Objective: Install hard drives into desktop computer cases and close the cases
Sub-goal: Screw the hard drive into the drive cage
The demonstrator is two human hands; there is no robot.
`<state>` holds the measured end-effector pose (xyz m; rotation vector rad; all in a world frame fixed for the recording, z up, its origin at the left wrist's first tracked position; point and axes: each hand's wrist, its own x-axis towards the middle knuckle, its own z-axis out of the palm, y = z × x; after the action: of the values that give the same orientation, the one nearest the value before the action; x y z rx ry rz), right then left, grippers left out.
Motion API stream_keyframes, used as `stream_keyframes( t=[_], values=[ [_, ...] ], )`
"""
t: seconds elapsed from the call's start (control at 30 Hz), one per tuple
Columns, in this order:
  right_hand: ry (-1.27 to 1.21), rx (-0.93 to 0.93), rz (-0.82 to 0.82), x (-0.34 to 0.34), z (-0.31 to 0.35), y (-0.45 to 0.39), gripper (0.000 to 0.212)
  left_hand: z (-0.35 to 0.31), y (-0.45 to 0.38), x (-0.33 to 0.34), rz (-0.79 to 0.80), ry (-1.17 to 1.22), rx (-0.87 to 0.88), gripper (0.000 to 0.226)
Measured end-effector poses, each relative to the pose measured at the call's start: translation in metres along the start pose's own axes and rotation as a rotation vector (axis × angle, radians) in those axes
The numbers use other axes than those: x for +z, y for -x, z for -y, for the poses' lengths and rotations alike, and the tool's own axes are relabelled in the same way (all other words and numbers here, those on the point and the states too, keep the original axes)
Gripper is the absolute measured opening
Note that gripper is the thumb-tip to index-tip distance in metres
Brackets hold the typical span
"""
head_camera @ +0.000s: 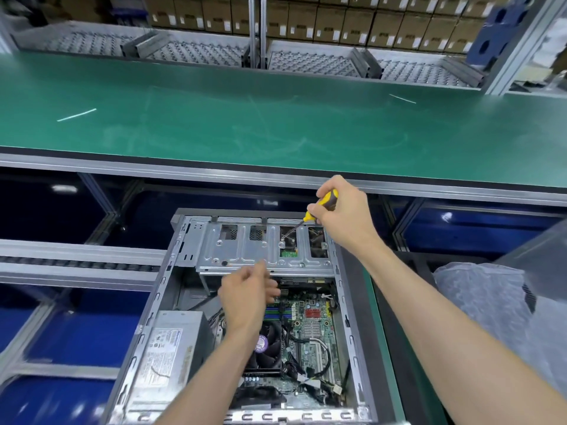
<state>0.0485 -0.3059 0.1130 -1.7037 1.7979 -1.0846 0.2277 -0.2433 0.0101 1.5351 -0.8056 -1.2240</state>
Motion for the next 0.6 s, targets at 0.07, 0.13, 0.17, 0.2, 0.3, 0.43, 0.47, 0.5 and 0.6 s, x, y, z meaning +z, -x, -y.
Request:
stream_keyframes(
  t=[0.07,0.13,0.17,0.2,0.3,0.43,0.47,0.5,0.6],
  values=[
    [0.074,-0.041,0.025,0.008,0.001,-0.003,0.022,0.006,0.002,0.003,-0.001,0.007,-0.091,0.022],
    [0.112,-0.072,0.032,0.013,0.002,-0.006,0.02,0.005,-0.004,0.005,-0.004,0.041,-0.153,0.019],
    [0.128,-0.081,0.035,0.015,0.002,-0.008,0.019,0.003,-0.007,0.005,0.001,0.061,-0.181,0.018],
    [0.145,-0.086,0.039,0.016,0.002,-0.008,0.019,0.002,-0.007,0.005,0.013,0.074,-0.204,0.019],
    [0.151,-0.085,0.032,0.019,0.003,-0.007,0.019,-0.003,-0.003,0.0,0.047,0.084,-0.166,0.019],
    [0.032,-0.021,-0.058,0.016,0.004,-0.006,0.022,-0.015,-0.011,0.0,0.14,0.16,-0.042,0.013],
    [-0.014,0.009,-0.07,0.015,0.005,-0.006,0.022,-0.019,-0.016,0.003,0.178,0.235,-0.088,0.015],
    [-0.048,0.032,-0.077,0.014,0.006,-0.005,0.022,-0.025,-0.022,0.007,0.209,0.313,-0.154,0.017],
    [-0.088,0.054,-0.089,0.01,0.009,-0.004,0.02,-0.041,-0.033,0.019,0.256,0.525,-0.363,0.026]
  ],
)
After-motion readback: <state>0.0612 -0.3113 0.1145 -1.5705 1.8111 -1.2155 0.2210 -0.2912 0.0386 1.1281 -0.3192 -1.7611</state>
